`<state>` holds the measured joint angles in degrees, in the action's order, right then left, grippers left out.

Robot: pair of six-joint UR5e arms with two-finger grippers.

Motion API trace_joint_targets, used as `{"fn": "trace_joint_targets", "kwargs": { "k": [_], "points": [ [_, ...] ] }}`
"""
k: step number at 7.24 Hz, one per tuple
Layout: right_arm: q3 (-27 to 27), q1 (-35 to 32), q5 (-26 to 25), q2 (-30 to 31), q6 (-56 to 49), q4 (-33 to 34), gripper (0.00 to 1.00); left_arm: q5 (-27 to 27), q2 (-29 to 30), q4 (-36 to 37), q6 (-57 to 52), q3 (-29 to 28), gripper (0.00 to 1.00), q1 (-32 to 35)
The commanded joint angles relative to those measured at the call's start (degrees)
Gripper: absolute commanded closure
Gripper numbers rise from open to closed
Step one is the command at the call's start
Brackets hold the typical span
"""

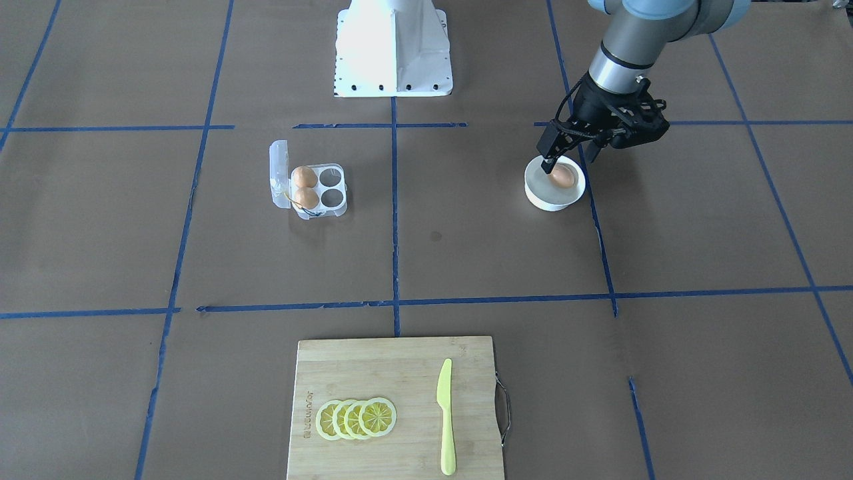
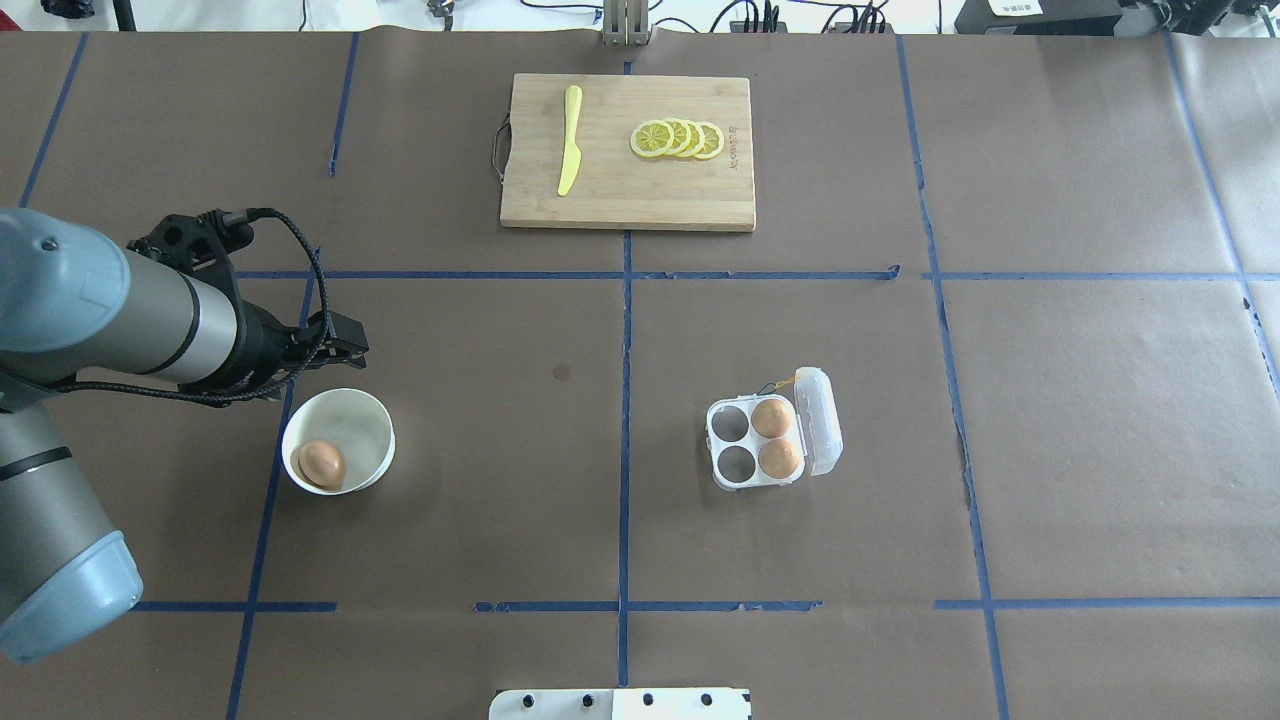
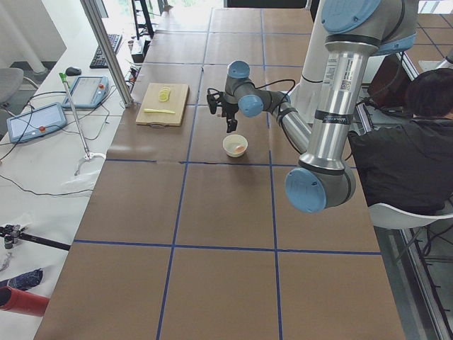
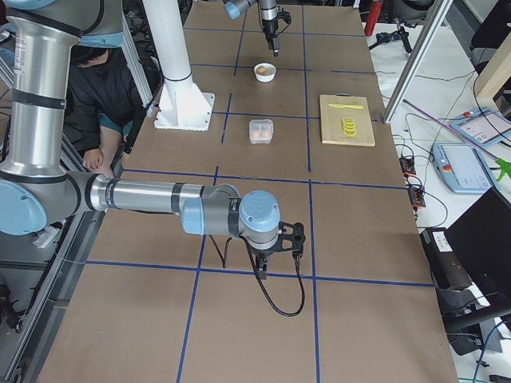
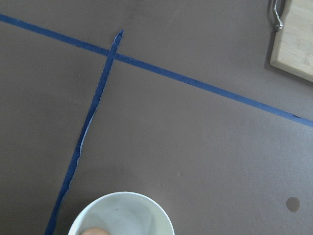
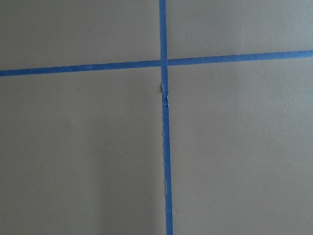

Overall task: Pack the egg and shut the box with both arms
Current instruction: 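Move the left gripper over the white bowl holding the brown egg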

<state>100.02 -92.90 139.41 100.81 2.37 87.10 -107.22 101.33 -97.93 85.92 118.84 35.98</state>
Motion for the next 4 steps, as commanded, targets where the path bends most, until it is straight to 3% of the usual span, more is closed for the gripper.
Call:
{"fn": "trace_joint_targets", "kwargs": {
  "k": [1,4],
  "points": [
    [0.00,0.00,0.07,0.00,0.00,0.09,0.00,4.91,0.53,4.41,1.17,-1.41,0.13,-4.42],
    [0.00,0.00,0.07,0.00,-0.09,0.00,0.00,6.23,0.54,4.86,1.35,-3.69,0.19,-6.00]
  ]
}}
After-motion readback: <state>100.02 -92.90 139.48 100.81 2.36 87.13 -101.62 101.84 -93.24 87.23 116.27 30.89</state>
